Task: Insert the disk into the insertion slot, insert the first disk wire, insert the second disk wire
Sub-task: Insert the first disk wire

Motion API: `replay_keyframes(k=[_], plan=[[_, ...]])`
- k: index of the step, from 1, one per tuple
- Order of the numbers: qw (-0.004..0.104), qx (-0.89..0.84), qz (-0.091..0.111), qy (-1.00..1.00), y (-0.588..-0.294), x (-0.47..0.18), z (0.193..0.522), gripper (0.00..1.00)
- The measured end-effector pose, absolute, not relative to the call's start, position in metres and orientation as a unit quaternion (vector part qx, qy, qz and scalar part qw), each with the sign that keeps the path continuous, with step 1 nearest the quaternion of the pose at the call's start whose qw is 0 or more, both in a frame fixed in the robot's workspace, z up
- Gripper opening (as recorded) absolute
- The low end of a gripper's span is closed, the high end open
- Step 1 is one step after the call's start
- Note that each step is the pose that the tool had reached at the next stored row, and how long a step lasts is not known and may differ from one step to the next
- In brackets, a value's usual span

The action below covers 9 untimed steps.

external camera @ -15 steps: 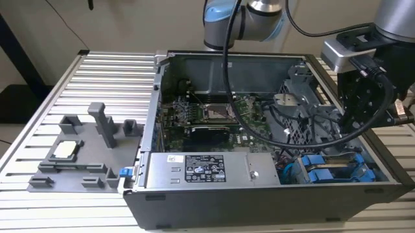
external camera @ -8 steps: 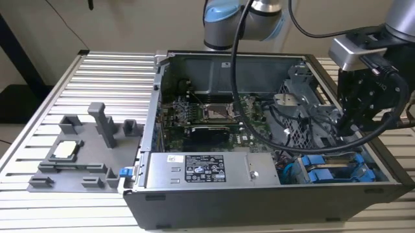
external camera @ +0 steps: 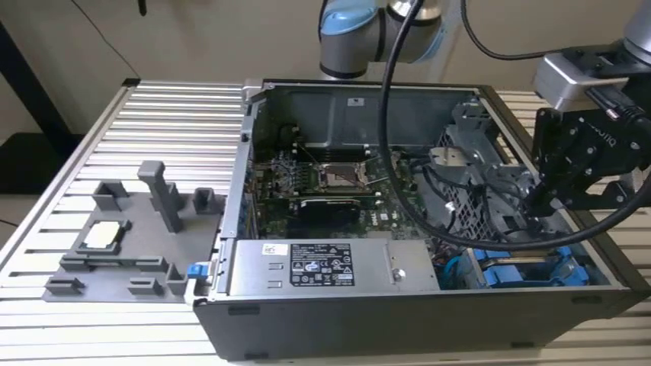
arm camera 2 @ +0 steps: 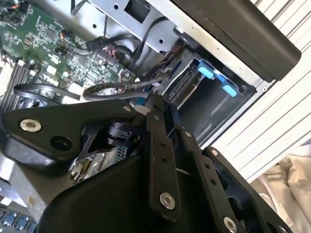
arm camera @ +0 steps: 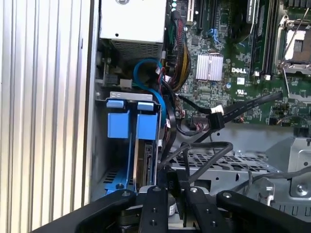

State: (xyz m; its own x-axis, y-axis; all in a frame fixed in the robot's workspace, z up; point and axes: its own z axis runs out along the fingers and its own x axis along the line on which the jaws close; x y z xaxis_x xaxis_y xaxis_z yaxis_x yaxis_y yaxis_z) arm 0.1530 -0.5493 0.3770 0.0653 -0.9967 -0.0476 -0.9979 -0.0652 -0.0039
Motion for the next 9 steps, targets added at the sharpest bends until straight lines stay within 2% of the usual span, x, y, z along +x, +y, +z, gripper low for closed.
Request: replay_keyframes(k=[3,9], plan=[[0.028,-0.729,0.026,0.683,-0.552,0.155,0.376,0.2],[0.03,-0.729,0.03,0.683,-0.564,0.155,0.372,0.2]])
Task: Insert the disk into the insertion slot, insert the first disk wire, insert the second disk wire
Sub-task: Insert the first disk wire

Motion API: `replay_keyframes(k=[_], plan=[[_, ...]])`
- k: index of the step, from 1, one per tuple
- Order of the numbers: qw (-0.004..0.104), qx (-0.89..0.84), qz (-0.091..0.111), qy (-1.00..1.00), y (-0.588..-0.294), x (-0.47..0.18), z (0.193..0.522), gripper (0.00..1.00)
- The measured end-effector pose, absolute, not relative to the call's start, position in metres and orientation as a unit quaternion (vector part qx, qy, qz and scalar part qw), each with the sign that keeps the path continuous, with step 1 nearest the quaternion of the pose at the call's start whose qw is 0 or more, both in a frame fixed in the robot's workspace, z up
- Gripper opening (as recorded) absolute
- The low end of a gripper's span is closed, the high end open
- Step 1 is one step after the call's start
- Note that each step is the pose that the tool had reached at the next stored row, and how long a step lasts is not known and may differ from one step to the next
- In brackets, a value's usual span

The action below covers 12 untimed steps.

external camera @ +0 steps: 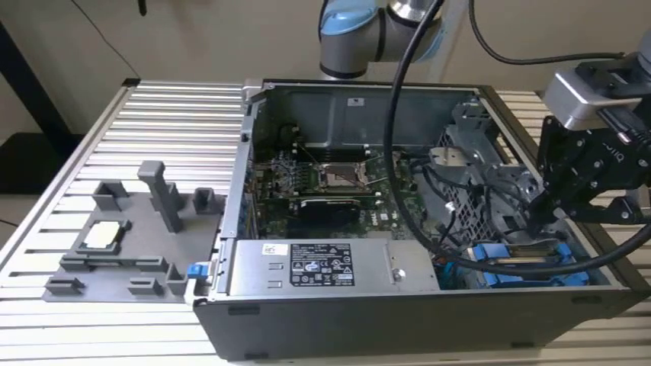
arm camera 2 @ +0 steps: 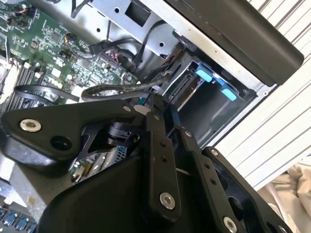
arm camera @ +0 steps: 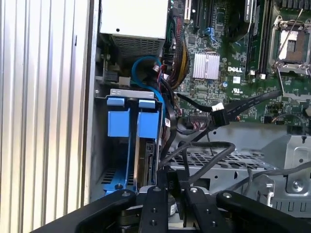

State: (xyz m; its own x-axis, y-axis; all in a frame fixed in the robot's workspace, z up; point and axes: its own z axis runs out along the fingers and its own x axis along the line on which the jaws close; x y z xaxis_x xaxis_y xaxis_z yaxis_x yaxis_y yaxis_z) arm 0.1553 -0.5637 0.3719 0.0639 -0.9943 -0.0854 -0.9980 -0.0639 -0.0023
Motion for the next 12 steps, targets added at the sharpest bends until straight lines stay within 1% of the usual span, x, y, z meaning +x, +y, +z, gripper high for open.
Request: replay_keyframes(k=[12], plan=[[0.048,-0.727,0.047,0.684,-0.577,0.157,0.362,0.2]])
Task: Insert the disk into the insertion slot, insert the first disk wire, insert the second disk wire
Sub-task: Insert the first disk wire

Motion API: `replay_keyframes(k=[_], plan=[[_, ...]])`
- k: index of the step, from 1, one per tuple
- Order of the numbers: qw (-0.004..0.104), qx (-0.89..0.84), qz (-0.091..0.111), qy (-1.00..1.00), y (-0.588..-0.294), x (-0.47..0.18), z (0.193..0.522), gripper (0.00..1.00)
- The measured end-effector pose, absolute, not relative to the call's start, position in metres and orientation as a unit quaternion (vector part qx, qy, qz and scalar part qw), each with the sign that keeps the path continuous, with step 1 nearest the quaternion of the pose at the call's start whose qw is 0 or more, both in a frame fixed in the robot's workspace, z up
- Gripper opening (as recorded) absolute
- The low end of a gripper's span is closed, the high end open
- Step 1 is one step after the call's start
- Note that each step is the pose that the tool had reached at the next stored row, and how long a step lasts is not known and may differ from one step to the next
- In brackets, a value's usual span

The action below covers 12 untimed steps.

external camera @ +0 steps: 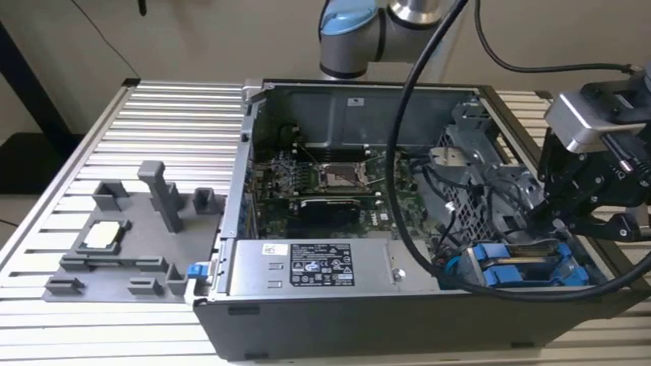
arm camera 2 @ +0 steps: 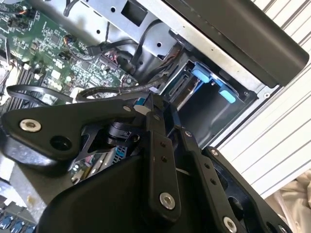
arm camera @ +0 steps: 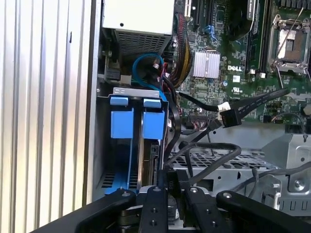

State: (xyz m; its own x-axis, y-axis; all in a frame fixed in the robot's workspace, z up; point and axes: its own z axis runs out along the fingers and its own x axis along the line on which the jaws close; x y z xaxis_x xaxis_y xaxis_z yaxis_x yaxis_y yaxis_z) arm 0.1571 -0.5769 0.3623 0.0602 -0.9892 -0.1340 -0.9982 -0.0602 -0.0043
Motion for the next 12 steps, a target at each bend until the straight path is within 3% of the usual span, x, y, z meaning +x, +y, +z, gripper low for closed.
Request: replay_keyframes(k=[12], plan=[[0.054,-0.714,0.053,0.696,-0.5835,0.1607,0.3526,0.2]])
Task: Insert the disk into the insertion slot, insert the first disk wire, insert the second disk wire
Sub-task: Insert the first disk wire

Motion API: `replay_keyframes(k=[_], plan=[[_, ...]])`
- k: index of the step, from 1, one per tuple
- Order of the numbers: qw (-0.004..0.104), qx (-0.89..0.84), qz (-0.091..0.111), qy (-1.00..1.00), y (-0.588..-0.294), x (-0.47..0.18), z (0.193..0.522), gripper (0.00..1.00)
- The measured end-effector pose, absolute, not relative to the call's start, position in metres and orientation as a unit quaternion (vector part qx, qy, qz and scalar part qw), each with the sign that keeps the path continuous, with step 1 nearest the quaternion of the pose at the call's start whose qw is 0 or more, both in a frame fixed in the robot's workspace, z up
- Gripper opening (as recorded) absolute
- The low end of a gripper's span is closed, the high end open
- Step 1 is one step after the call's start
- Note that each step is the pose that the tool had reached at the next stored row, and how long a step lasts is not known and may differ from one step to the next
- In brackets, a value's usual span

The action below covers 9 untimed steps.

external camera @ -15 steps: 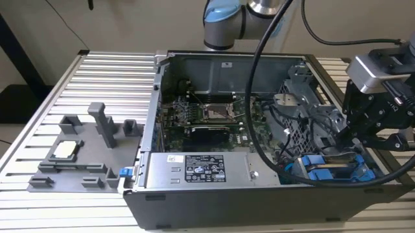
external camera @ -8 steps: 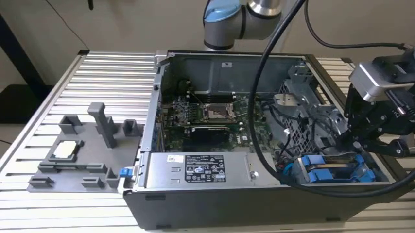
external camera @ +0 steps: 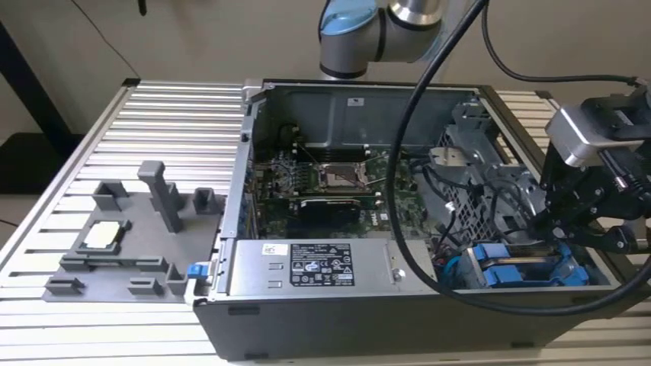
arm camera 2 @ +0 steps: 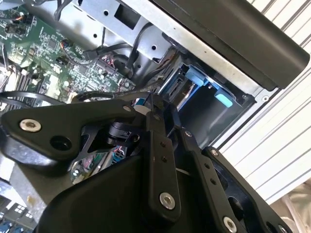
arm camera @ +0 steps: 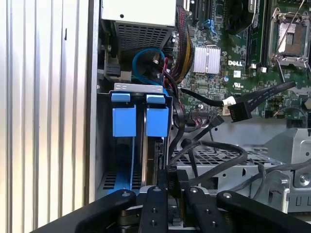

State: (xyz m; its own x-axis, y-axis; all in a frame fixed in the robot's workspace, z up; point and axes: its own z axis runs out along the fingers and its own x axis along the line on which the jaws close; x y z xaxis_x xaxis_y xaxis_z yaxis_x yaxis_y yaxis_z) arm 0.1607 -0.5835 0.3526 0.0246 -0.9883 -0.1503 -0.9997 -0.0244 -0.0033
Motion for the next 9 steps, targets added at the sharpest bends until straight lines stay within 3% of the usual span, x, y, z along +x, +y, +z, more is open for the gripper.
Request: replay_keyframes(k=[9], plan=[[0.053,-0.705,0.054,0.705,-0.5849,0.1651,0.3463,0.2]])
